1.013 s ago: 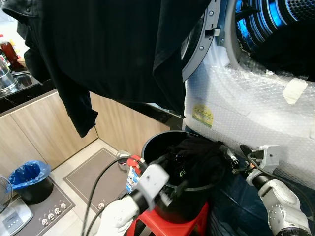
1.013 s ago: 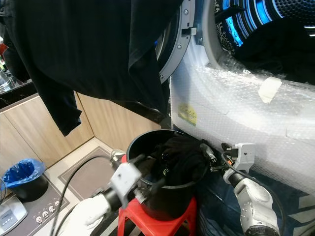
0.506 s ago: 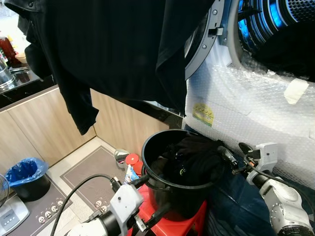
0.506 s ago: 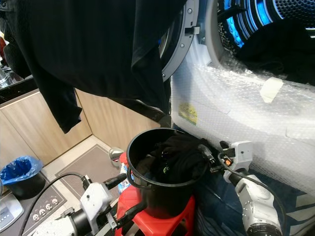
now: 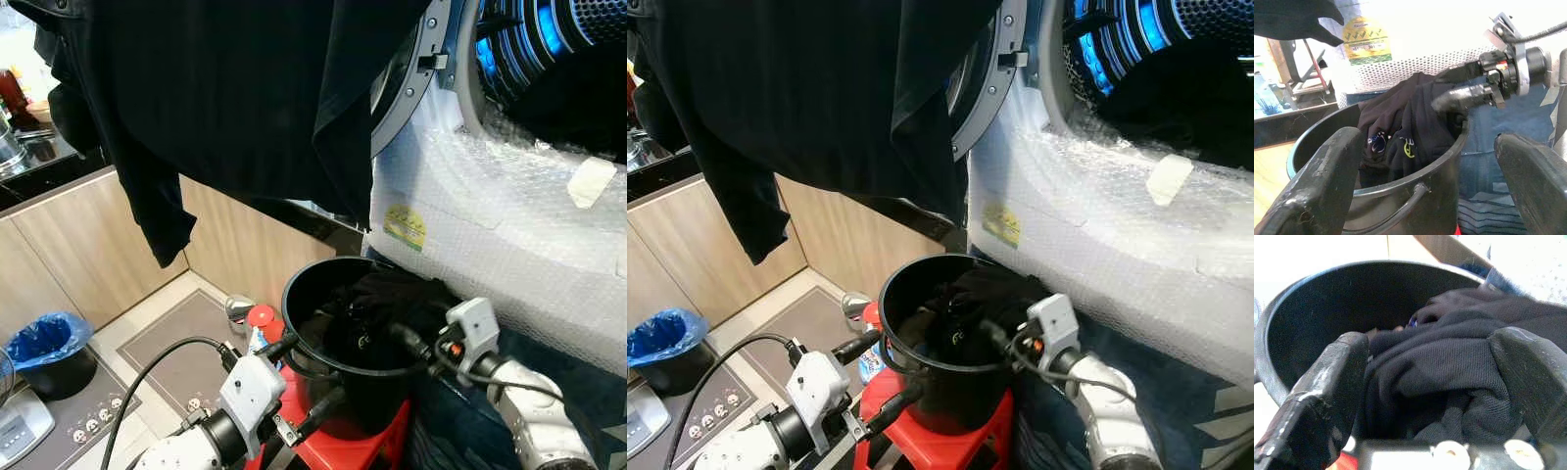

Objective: Clothes washing

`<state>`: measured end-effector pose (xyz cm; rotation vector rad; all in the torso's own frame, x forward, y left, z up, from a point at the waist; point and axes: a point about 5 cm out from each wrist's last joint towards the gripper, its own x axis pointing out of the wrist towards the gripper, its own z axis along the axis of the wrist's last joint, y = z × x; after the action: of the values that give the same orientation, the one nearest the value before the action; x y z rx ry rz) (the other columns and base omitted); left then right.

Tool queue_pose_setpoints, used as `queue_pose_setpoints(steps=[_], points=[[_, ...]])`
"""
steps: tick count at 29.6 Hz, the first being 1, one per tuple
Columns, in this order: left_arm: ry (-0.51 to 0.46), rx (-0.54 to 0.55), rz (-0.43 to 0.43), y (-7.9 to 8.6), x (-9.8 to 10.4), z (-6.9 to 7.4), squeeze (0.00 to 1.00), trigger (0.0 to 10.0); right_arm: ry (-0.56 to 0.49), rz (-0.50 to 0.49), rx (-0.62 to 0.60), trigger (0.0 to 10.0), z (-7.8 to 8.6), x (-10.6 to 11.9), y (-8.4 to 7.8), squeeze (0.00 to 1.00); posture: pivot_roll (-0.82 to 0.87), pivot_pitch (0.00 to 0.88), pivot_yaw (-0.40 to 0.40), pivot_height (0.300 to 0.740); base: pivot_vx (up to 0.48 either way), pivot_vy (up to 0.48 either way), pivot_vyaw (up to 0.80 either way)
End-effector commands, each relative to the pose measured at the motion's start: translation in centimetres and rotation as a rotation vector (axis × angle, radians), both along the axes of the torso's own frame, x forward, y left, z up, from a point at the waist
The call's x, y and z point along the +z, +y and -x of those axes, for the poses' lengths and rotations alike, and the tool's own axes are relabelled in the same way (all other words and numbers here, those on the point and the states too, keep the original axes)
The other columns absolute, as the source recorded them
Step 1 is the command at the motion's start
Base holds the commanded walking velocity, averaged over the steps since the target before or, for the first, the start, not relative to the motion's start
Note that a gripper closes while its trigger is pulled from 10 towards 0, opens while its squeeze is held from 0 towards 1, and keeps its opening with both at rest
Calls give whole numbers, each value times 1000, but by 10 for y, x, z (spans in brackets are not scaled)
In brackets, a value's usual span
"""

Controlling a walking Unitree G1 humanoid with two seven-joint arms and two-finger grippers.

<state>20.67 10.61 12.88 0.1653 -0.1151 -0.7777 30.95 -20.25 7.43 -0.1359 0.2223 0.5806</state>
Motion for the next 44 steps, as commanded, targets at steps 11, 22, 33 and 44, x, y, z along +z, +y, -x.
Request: queue_pose_setpoints(steps=[11, 22, 33, 44], points=[[1, -1, -5, -2, -1, -3, 0, 10000, 4, 94, -105, 10000, -5, -5, 10, 0, -66, 32, 47, 740, 0, 0, 0], [-2, 3, 1, -5, 0, -4, 0, 10000, 53, 191, -219, 0, -5, -13, 2, 0, -68, 50, 46, 740, 0, 0, 0], [5, 12, 8, -5, 0, -2, 0, 10000, 41, 208, -200, 0, -4, -11, 8, 0, -67, 57, 45, 740, 0, 0, 0], [13, 10, 14, -7, -1, -3, 0, 10000, 23, 182, -168, 0, 0, -10, 21, 0, -73, 55, 47, 740, 0, 0, 0]])
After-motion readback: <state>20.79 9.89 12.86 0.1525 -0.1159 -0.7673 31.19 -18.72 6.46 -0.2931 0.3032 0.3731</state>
